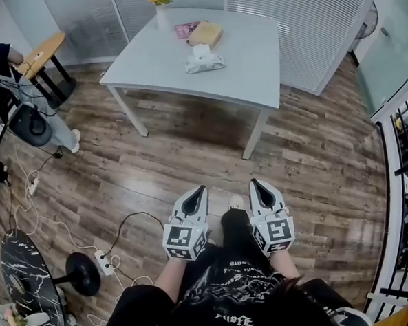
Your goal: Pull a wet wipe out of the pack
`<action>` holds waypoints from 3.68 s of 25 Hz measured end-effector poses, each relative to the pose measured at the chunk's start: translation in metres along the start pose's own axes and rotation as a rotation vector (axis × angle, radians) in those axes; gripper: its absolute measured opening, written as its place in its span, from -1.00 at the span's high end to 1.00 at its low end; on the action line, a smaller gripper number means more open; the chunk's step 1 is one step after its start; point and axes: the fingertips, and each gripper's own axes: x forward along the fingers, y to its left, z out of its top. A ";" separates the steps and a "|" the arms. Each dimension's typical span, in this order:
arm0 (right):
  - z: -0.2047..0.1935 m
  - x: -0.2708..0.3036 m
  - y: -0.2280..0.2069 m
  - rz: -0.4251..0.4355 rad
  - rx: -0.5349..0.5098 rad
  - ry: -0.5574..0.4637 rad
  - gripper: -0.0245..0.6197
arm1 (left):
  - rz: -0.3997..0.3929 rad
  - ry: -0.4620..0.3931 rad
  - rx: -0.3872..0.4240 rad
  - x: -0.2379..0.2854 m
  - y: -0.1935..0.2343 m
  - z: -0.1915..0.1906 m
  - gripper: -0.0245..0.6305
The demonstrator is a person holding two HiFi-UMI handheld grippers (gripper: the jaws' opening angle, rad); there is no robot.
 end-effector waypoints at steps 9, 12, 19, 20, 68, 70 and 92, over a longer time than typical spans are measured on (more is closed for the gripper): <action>0.017 0.105 -0.071 0.082 0.028 0.008 0.93 | 0.081 0.013 0.003 0.093 0.031 0.025 0.90; 0.023 0.138 -0.094 0.108 0.038 0.009 0.93 | 0.108 0.006 0.007 0.125 0.040 0.040 0.90; 0.031 0.191 -0.131 0.195 0.020 0.006 0.93 | 0.182 -0.011 -0.014 0.185 0.053 0.056 0.90; 0.032 0.196 -0.136 0.206 0.013 0.007 0.93 | 0.189 -0.012 -0.020 0.193 0.053 0.056 0.90; 0.067 0.544 -0.180 0.026 -0.002 0.160 0.93 | -0.051 0.078 0.037 0.482 0.300 0.142 0.90; 0.067 0.552 -0.181 0.032 -0.002 0.169 0.93 | -0.053 0.083 0.038 0.488 0.303 0.143 0.90; 0.097 0.651 -0.243 0.146 -0.028 0.167 0.93 | 0.038 0.286 0.033 0.585 0.325 0.125 0.88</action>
